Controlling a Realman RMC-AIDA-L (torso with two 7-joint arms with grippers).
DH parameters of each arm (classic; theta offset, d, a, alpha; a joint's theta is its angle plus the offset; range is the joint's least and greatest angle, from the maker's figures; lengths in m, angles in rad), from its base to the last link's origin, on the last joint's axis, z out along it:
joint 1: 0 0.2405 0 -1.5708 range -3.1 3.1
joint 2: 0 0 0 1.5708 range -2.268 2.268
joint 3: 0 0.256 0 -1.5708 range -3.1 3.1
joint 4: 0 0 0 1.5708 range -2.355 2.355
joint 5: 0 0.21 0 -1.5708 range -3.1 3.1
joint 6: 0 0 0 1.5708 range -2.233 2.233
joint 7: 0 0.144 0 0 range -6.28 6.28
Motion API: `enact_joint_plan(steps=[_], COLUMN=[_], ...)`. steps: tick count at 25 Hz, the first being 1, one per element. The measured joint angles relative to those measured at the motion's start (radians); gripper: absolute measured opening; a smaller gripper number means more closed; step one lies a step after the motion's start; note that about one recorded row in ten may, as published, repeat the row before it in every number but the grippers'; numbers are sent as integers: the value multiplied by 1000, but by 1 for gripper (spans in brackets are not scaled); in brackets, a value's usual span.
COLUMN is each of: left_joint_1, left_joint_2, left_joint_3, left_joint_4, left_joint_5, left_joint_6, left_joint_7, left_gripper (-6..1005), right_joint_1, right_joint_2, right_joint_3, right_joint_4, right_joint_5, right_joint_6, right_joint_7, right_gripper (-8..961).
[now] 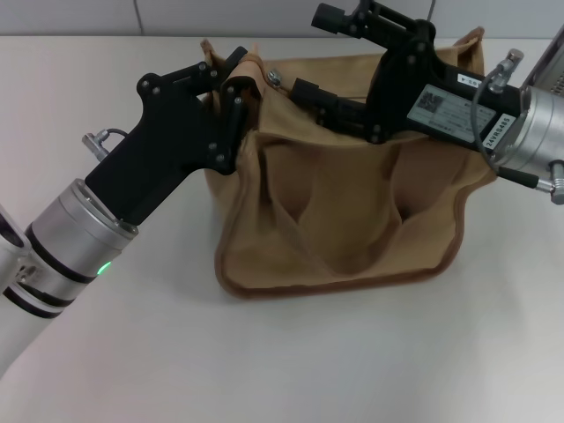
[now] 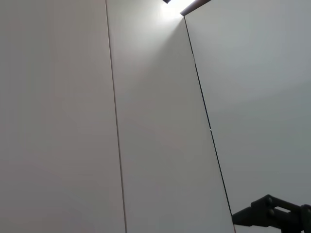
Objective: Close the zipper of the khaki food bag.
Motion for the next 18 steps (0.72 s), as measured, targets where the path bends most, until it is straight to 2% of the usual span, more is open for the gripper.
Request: enact_joint_plan(steps=[18], left_joint_1=[-19], left_joint_2=[-2], left_joint_3=[0], left_joint_4=[-4], left_joint_5=[4], left_joint_6=[-6], left_joint_7=[0], left_gripper=[54], right_joint_1=[66], right_joint_2=[4], right_joint_3=[-4], right_joint_4=[39], right_joint_5=[-3], right_joint_6=[94], right_joint_7=[-54], right_gripper=[753])
